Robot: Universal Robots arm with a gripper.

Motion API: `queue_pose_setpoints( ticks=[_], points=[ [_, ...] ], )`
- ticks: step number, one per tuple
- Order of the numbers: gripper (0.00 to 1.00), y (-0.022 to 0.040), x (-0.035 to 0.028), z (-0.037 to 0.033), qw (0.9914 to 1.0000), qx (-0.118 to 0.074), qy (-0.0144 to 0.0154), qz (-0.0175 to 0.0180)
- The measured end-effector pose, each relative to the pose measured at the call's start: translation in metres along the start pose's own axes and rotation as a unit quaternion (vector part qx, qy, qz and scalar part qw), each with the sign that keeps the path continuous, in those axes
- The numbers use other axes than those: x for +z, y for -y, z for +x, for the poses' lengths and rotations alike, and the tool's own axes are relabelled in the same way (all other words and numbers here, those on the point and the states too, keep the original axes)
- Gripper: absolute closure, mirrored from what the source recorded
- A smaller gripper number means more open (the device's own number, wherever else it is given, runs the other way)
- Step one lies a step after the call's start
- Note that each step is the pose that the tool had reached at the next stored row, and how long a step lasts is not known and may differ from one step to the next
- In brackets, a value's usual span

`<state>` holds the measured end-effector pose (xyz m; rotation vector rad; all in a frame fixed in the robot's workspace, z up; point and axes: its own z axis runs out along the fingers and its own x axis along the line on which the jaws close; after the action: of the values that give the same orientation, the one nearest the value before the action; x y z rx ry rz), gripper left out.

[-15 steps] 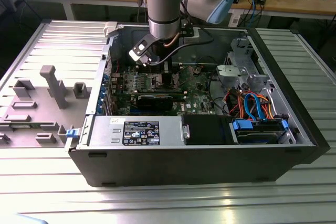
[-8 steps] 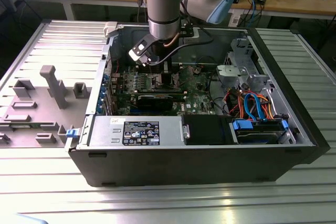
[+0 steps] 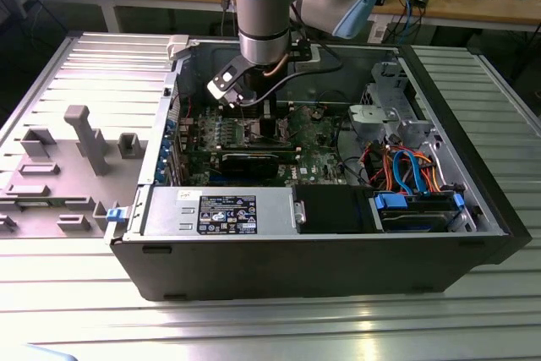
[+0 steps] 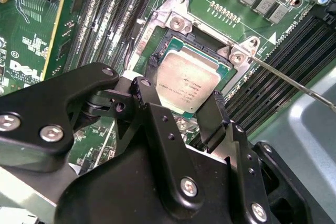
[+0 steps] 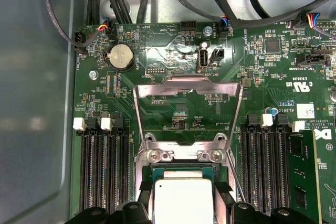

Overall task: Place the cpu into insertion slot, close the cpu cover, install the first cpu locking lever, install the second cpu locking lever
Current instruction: 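Place the cpu into insertion slot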

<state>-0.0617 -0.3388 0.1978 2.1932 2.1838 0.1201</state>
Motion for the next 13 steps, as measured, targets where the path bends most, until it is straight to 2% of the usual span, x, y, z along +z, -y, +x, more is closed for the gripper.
queue_pose_setpoints(
  ticks=[4,5,6,7,13],
  points=[
    [0.46,0.0000,0.0003,0.0000,1.00000,0.000,-0.0002,-0.0001],
    [0.39,-0.0001,0.0007,0.0001,1.00000,0.000,-0.0004,-0.0003],
    [0.39,0.0000,0.0006,0.0001,1.00000,0.000,-0.0003,-0.0002],
    [0.32,0.0000,0.0005,0.0000,1.00000,0.000,-0.0001,-0.0001],
    [0.32,0.0001,0.0008,0.0000,1.00000,0.000,-0.0001,0.0000]
  ],
)
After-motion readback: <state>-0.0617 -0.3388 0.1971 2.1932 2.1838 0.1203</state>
